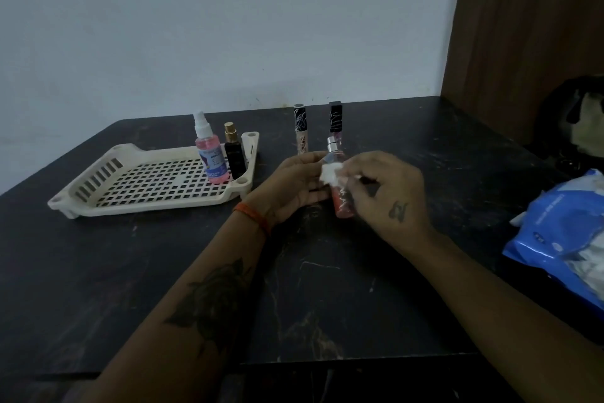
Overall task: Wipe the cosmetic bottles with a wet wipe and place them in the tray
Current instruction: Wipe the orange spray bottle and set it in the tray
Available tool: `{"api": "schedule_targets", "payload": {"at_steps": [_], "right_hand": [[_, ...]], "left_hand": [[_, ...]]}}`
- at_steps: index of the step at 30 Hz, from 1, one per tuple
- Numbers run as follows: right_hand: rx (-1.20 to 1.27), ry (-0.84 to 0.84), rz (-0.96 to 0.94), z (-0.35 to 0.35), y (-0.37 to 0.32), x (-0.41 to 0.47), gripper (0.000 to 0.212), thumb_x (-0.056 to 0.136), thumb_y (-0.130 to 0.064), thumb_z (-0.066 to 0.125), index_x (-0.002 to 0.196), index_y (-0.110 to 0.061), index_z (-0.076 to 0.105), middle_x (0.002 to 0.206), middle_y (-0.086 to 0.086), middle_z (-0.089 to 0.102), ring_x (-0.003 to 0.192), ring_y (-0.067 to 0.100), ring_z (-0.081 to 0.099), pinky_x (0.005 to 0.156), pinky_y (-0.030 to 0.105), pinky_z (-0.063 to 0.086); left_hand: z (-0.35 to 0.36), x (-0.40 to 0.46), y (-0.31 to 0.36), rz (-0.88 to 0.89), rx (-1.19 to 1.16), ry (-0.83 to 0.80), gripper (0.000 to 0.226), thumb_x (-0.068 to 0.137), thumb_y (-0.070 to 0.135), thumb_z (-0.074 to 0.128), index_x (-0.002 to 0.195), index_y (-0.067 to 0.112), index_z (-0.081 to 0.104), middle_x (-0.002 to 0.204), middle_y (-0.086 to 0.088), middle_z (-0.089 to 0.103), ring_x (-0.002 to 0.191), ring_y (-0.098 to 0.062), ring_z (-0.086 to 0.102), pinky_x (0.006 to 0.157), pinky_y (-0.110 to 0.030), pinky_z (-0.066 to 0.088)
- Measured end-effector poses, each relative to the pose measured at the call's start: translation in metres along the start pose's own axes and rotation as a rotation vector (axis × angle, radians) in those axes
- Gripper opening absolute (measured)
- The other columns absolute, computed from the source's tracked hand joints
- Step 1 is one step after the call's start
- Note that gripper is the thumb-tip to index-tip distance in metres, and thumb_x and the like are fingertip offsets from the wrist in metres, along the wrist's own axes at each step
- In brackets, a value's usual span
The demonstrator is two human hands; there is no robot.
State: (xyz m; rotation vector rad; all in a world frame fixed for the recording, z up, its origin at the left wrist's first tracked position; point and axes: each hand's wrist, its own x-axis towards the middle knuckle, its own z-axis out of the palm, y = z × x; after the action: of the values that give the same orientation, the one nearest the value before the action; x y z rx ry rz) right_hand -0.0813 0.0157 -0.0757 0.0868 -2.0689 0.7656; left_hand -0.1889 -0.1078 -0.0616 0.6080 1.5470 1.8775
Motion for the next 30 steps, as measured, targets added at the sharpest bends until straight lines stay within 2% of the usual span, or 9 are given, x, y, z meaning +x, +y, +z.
{"api": "schedule_targets", "payload": {"at_steps": [3, 6, 8, 13, 18, 22, 25, 27, 30], "right_hand": [[0.018, -0.096, 0.0, 0.0009, 0.0007, 0.0007, 0.01, 0.075, -0.009, 0.073, 0.085, -0.009, 0.074, 0.091, 0.003, 0.069, 0.085, 0.01, 0.06, 0.076, 0.009, 0.044], [0.046, 0.023, 0.144, -0.0019, 0.0056, 0.0073, 0.006, 0.077, -0.008, 0.071, 0.082, -0.008, 0.074, 0.086, 0.005, 0.071, 0.078, 0.013, 0.064, 0.073, 0.023, 0.052], [0.032, 0.076, 0.12, -0.0037, 0.006, 0.0073, 0.005, 0.076, -0.007, 0.071, 0.08, -0.007, 0.074, 0.084, 0.005, 0.071, 0.077, 0.013, 0.064, 0.071, 0.025, 0.053], [0.065, -0.091, 0.025, -0.0019, -0.0009, -0.0004, 0.01, 0.07, -0.009, 0.077, 0.08, -0.011, 0.075, 0.085, 0.001, 0.071, 0.079, 0.006, 0.062, 0.072, 0.009, 0.047], [0.104, -0.06, 0.135, -0.0009, 0.0035, 0.0048, 0.009, 0.073, -0.011, 0.074, 0.082, -0.01, 0.074, 0.085, 0.001, 0.071, 0.074, 0.006, 0.061, 0.069, 0.006, 0.045], [0.075, 0.08, 0.177, -0.0022, 0.0045, 0.0075, 0.006, 0.076, -0.011, 0.072, 0.082, -0.01, 0.074, 0.085, 0.003, 0.072, 0.074, 0.008, 0.063, 0.067, 0.006, 0.045], [0.024, -0.104, 0.019, -0.0006, -0.0014, 0.0011, 0.01, 0.073, -0.012, 0.075, 0.082, -0.011, 0.074, 0.088, 0.001, 0.071, 0.08, 0.007, 0.062, 0.073, 0.005, 0.043], [0.055, -0.142, 0.057, 0.0, -0.0005, 0.0012, 0.011, 0.073, -0.013, 0.075, 0.083, -0.01, 0.074, 0.089, 0.001, 0.07, 0.081, 0.008, 0.062, 0.072, 0.006, 0.045], [0.062, 0.009, 0.146, -0.0027, 0.0023, 0.0069, 0.007, 0.075, -0.01, 0.073, 0.081, -0.007, 0.074, 0.084, 0.005, 0.071, 0.074, 0.013, 0.063, 0.066, 0.018, 0.051]], "left_hand": [[-0.0007, -0.0001, -0.0001, 0.0, -0.001, 0.004, 0.02, 0.094, 0.009, 0.043, 0.103, 0.011, 0.061, 0.094, -0.006, 0.066, 0.082, -0.014, 0.065, 0.074, -0.028, 0.057], [0.0, -0.0005, 0.0004, -0.01, -0.027, -0.022, 0.02, 0.093, 0.009, 0.043, 0.099, 0.012, 0.062, 0.087, -0.003, 0.073, 0.081, -0.014, 0.07, 0.071, -0.029, 0.058], [0.0004, -0.0009, 0.0007, -0.012, -0.036, -0.022, 0.02, 0.093, 0.009, 0.043, 0.099, 0.013, 0.062, 0.085, -0.003, 0.074, 0.081, -0.014, 0.07, 0.069, -0.029, 0.058], [0.0007, -0.0014, 0.0004, 0.002, 0.014, 0.022, 0.023, 0.095, 0.008, 0.041, 0.108, 0.009, 0.059, 0.098, -0.009, 0.064, 0.084, -0.017, 0.063, 0.069, -0.026, 0.058], [0.0005, -0.0013, 0.0007, 0.002, -0.002, 0.014, 0.02, 0.093, 0.009, 0.043, 0.103, 0.012, 0.06, 0.093, -0.005, 0.069, 0.082, -0.014, 0.068, 0.071, -0.029, 0.058], [0.0014, -0.0003, 0.0009, -0.01, 0.0, 0.023, 0.019, 0.093, 0.009, 0.046, 0.102, 0.013, 0.061, 0.094, -0.005, 0.069, 0.084, -0.016, 0.068, 0.074, -0.031, 0.058], [0.0006, -0.0001, 0.0009, -0.001, 0.014, 0.032, 0.02, 0.094, 0.009, 0.044, 0.105, 0.01, 0.06, 0.097, -0.007, 0.065, 0.082, -0.016, 0.065, 0.07, -0.028, 0.058], [0.0009, -0.0007, 0.0017, -0.013, 0.013, 0.035, 0.02, 0.095, 0.01, 0.044, 0.107, 0.009, 0.059, 0.098, -0.007, 0.065, 0.084, -0.016, 0.065, 0.071, -0.028, 0.058], [0.002, -0.0008, 0.0019, -0.016, -0.016, 0.034, 0.018, 0.094, 0.01, 0.044, 0.104, 0.01, 0.06, 0.096, -0.006, 0.067, 0.083, -0.015, 0.068, 0.073, -0.03, 0.058]]}}
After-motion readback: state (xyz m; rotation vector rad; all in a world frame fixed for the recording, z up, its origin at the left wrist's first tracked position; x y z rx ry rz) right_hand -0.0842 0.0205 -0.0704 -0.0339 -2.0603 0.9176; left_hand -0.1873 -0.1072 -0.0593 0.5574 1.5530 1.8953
